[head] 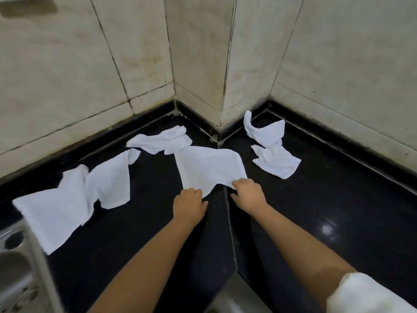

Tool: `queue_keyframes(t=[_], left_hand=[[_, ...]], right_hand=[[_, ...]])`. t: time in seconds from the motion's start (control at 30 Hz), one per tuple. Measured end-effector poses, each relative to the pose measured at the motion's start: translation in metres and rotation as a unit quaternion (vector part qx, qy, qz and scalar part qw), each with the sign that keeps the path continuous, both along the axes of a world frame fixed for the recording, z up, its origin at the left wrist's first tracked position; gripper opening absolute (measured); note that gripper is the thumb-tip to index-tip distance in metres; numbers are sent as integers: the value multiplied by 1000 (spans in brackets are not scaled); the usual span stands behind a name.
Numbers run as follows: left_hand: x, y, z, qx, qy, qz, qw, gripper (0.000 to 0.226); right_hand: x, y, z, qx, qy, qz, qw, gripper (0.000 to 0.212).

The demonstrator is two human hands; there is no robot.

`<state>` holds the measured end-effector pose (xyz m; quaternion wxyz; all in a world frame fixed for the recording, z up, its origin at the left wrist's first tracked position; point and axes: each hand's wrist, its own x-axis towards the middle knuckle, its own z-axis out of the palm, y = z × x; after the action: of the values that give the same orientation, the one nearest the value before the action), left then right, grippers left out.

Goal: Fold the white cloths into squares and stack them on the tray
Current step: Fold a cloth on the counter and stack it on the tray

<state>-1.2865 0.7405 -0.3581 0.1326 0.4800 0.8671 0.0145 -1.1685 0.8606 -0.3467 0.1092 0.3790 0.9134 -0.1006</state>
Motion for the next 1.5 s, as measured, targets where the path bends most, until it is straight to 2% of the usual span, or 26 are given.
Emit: queue_keyframes(t=[0.2,0.3,0.4,0.47,0.53,0.63,0.73,0.8,0.9,0.93,1.03,1.13,1.23,1.3,1.4,1.5], left_hand=[[-19,26,-32,22,32,-41,998,34],[-26,33,-35,33,34,-51,998,29],[-37,43,-22,110,7,-92,990,18],[-43,51,-6,151,9,-154,977,21],[-45,62,14,201,15,-221,954,32],[-31,89,49,269,21,-311,911,33],[13,121,90,303,-25,-346,887,38],[47,144,113,302,-39,-339,890,40],[96,164,139,350,-60,-355,865,49],[113,167,145,357,-61,-358,861,45],[165,167,140,314,-72,-408,854,42],[210,150,121,244,-86,-473,842,35],[242,126,80,86,-77,-531,840,33],[257,106,51,-23,-66,-571,818,30],[274,78,22,-189,-119,-567,793,29],[281,67,11,-282,-157,-559,764,23]], right_hand=[[-30,19,-28,41,5,-21,999,28],[-27,27,-26,29,52,-17,998,26],[-17,32,-6,21,102,-11,995,20],[-4,36,14,26,110,2,994,16],[15,44,35,36,109,2,993,15],[58,66,67,52,112,-43,991,16],[115,88,100,79,133,-110,982,17],[157,96,123,126,171,-165,963,17],[217,94,152,211,228,-236,920,19],[237,88,159,241,237,-250,907,19],[297,53,156,297,233,-255,891,20],[350,9,128,284,175,-234,913,27],[382,-41,88,132,5,-234,963,27],[394,-75,54,-3,-70,-222,973,20],[402,-112,19,-195,-108,-225,948,14],[408,-119,10,-299,-116,-243,916,26]])
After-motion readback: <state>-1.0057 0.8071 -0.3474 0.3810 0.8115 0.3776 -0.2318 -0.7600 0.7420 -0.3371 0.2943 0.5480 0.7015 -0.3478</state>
